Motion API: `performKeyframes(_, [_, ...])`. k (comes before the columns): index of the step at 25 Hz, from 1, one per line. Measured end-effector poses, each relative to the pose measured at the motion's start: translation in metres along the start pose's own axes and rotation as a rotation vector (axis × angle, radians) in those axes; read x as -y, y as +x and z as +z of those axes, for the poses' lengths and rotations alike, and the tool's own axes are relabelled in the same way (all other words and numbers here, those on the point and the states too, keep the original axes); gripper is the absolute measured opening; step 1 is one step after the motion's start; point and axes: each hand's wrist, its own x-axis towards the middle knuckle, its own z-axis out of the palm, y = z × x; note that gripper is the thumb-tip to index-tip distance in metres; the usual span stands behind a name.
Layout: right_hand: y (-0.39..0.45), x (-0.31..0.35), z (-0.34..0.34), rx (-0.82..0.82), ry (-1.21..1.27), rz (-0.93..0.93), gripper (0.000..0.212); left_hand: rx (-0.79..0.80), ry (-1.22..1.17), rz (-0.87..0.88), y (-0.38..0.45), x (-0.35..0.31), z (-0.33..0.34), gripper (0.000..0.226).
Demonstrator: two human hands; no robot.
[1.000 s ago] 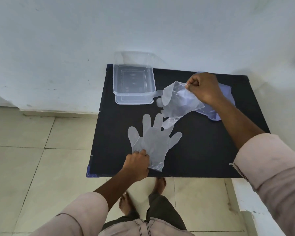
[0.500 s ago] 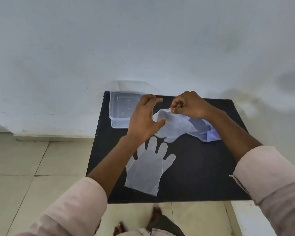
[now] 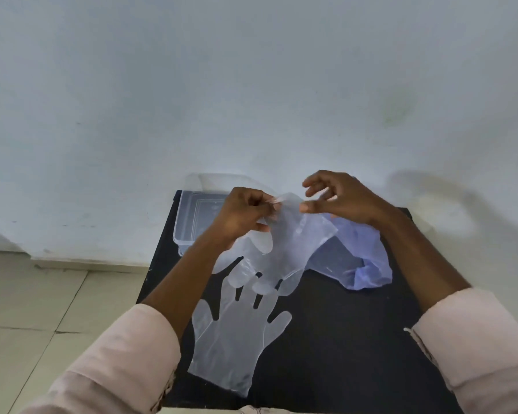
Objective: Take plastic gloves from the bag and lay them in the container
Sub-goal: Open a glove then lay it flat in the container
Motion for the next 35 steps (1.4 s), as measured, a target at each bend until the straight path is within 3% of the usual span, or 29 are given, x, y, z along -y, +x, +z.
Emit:
performKeyframes(2, [-0.008, -0.029, -0.002, 0.078, 0.218, 0.137, 0.052, -0.005, -0.070, -0.029, 0.005, -0.003, 0.002, 0.012])
performKeyframes(4, [-0.011, -0.051, 0.010, 0.107, 0.412, 0.171, 0.036, 0.002, -0.111, -0.049, 0.009, -0.004, 0.007, 0.015])
performKeyframes(7, [-0.007, -0.057, 0.026, -0.033, 0.644, 0.140, 0.009, 0.015, -0.148, -0.074, 0.016, -0.002, 0.013, 0.027])
performKeyframes(11, [0.003, -0.054, 0.018, -0.168, 0.901, 0.180, 0.019, 0.029, -0.258, -0.144, 0.022, 0.002, 0.014, 0.023])
performKeyframes(16, [0.011, -0.051, 0.003, -0.148, 0.822, 0.118, 0.019, 0.030, -0.204, -0.154, 0.023, 0.002, 0.015, 0.033])
performKeyframes(22, [0.014, -0.050, -0.010, -0.155, 0.677, 0.078, 0.013, -0.077, -0.128, -0.089, 0.033, -0.009, 0.024, 0.020])
performKeyframes(27, [0.014, -0.048, -0.021, -0.233, 0.585, 0.048, 0.006, -0.052, -0.178, -0.060, 0.041, -0.014, 0.027, 0.018])
performKeyframes(35, [0.018, -0.046, -0.011, -0.295, 0.575, 0.025, 0.012, -0.084, -0.279, -0.004, 0.040, -0.017, 0.032, 0.015])
